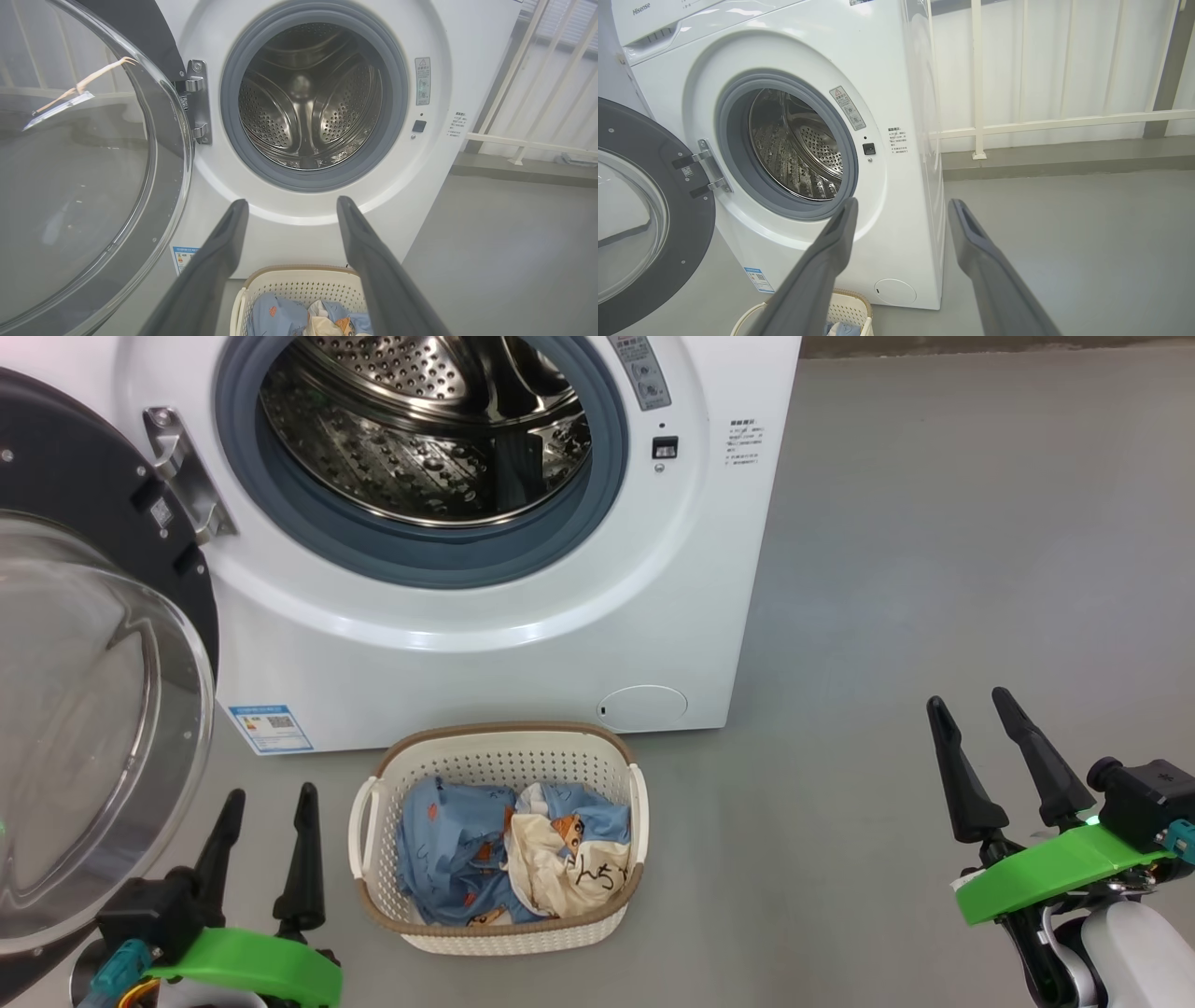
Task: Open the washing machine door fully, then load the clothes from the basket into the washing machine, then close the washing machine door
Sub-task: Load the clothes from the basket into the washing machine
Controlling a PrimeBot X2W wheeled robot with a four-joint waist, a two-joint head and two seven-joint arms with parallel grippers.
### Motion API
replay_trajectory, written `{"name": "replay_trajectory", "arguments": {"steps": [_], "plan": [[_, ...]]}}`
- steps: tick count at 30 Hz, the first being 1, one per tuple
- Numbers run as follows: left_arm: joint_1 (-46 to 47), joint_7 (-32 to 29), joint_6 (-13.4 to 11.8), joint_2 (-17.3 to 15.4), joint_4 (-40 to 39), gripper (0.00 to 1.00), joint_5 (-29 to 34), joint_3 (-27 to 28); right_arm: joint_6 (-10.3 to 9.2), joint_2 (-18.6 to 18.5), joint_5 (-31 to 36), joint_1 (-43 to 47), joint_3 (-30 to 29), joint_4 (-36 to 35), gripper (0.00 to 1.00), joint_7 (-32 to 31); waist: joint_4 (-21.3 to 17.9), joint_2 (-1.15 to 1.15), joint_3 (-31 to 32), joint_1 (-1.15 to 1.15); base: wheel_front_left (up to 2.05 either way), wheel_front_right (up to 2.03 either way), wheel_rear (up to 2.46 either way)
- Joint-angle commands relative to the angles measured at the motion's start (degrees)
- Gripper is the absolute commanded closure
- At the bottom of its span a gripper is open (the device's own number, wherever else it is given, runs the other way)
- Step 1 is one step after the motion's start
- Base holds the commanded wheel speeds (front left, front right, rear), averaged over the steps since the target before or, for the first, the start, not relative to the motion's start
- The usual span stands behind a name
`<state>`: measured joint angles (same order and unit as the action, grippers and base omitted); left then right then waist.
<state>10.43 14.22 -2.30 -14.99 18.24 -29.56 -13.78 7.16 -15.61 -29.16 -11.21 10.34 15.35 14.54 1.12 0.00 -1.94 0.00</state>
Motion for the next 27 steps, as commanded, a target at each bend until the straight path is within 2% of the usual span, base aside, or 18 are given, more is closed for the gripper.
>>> {"name": "replay_trajectory", "arguments": {"steps": [1,15,27], "plan": [[1.1,0.8,0.3,-1.0,-1.5,0.00,0.5,2.4,0.33,-0.8,0.3,-1.3,0.8,-1.5,0.00,0.5,0.1,0.00,0.1,0.00,0.00,0.00,0.00],[0.8,0.8,1.3,-0.4,-2.2,0.00,1.9,3.8,0.33,-0.7,0.1,-1.4,1.1,-1.4,0.00,0.5,-0.1,0.00,0.0,0.00,0.00,0.00,0.00],[0.7,0.8,1.1,-0.1,-1.6,0.00,2.7,4.0,0.33,-0.8,0.0,-1.1,1.5,-1.4,0.00,0.5,0.0,0.00,0.1,0.00,0.06,-0.06,0.00]]}}
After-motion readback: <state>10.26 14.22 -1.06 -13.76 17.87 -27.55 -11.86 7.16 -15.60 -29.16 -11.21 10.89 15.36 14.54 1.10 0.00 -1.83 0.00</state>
